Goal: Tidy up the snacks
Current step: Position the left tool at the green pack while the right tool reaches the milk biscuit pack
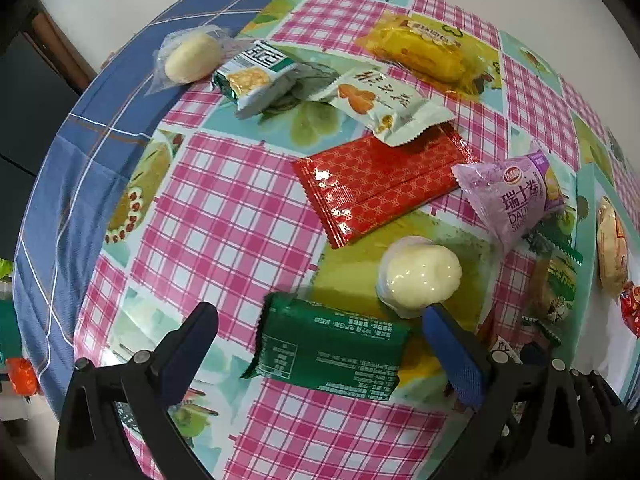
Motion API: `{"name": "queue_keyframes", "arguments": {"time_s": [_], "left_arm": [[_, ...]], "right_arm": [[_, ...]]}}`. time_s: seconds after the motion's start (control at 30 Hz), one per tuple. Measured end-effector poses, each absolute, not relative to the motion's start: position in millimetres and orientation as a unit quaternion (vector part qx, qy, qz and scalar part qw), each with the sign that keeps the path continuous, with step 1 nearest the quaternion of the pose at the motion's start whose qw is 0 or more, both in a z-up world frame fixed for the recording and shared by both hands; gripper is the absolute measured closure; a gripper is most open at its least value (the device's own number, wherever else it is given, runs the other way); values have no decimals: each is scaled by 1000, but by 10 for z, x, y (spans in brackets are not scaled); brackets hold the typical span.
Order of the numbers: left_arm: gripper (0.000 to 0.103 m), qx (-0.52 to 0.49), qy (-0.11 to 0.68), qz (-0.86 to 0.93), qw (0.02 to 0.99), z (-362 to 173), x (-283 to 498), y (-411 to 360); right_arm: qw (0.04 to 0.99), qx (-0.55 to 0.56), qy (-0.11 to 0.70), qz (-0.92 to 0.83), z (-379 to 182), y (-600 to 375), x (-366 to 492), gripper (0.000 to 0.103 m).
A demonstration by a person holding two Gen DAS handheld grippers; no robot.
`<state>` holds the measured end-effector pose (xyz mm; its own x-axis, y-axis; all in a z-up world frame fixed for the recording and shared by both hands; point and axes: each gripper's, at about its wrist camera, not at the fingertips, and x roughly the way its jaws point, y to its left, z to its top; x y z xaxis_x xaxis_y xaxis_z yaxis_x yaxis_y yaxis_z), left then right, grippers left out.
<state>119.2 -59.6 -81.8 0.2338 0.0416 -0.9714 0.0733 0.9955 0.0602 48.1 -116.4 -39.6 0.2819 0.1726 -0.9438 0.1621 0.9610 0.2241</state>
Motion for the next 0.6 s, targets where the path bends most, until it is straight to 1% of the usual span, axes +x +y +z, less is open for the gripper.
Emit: {"name": "queue_keyframes", "arguments": {"time_s": [0.17, 0.4, 0.53, 0.6], "left_arm": [[1, 32, 636, -2, 771, -982, 1212, -751], [1, 4, 642, 3, 767, -1118, 1232, -969], [1, 5, 640, 4, 768, -1109, 1220, -1048], [1, 6, 640, 4, 768, -1106, 1229, -956]], "right_arm": [[785, 143, 603, 4, -403, -1176, 477, 34], [786, 127, 605, 10, -364, -1149, 462, 25], [784, 120, 610, 3, -347, -1136, 451, 24], [781, 129, 611, -9, -336, -1150, 438, 24]]}}
